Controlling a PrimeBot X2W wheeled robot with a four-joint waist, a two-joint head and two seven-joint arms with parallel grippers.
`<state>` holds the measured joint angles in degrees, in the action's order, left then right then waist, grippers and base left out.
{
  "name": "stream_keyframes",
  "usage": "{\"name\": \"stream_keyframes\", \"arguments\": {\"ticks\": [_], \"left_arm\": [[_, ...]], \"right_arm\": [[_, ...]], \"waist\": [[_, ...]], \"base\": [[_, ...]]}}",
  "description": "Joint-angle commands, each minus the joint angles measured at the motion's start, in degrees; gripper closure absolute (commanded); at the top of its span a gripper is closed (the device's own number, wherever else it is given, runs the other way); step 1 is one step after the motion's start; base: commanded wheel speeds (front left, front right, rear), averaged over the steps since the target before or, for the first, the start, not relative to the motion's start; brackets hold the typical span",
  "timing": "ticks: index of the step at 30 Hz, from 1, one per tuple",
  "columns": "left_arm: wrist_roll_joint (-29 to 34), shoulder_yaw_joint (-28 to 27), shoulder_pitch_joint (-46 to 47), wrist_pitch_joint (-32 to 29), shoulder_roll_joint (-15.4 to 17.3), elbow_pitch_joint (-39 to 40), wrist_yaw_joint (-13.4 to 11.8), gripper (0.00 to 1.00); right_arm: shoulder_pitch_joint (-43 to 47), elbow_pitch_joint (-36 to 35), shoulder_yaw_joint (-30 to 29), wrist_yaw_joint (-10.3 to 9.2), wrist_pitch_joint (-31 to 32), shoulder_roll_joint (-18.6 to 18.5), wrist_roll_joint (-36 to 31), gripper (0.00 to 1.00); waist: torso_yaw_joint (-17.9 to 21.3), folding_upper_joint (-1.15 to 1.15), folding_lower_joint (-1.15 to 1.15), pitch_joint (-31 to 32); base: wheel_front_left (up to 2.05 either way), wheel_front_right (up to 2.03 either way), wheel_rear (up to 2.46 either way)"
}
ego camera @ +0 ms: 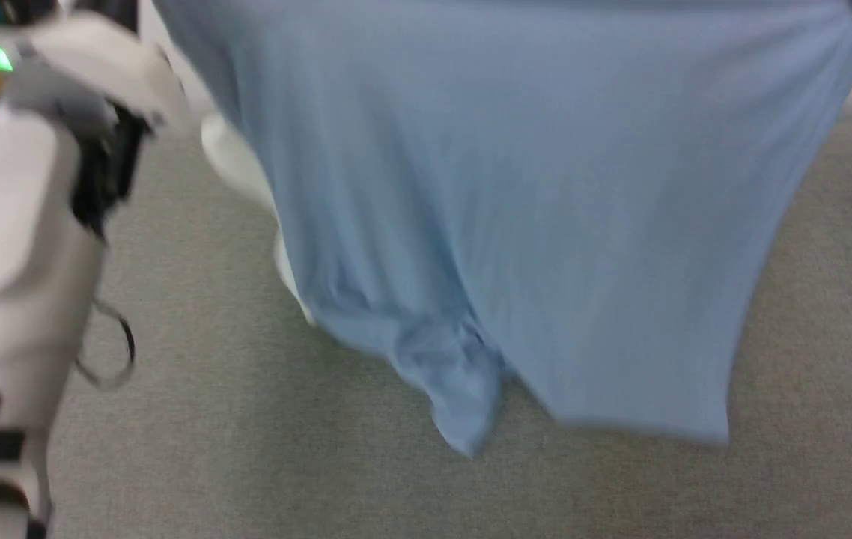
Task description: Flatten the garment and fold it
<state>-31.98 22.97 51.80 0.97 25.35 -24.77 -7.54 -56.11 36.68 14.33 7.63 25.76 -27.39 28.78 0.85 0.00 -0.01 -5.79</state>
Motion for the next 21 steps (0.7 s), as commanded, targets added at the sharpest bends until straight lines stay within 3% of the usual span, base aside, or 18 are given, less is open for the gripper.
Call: {"name": "stream_keyframes", "arguments": {"ticks": [1,11,21], "left_arm": [[1.28,-0.08,5.40,0.82,0.23,-3.49,0.68,1.00],[8.20,1.83,32.93,7.04,-0.87,-17.83,2.45,1.00],[8.49,2.56,40.52,9.83,-3.20,-26.83,3.62,1.00]], "right_arm": [[-3.35,0.93,-0.97,-0.14,-2.23,0.07,-1.46,1.00],[-22.58,3.84,-4.85,-0.14,-19.59,0.83,-9.54,1.00],[-29.80,10.69,-1.16,-0.14,-26.99,2.61,-9.35,1.00]], "waist": [[2.92,0.00,0.01,-2.99],[4.77,0.00,0.01,-13.64],[3.87,0.00,0.01,-21.48]], "base": [[0.00,0.00,0.00],[0.00,0.00,0.00],[0.00,0.00,0.00]]}}
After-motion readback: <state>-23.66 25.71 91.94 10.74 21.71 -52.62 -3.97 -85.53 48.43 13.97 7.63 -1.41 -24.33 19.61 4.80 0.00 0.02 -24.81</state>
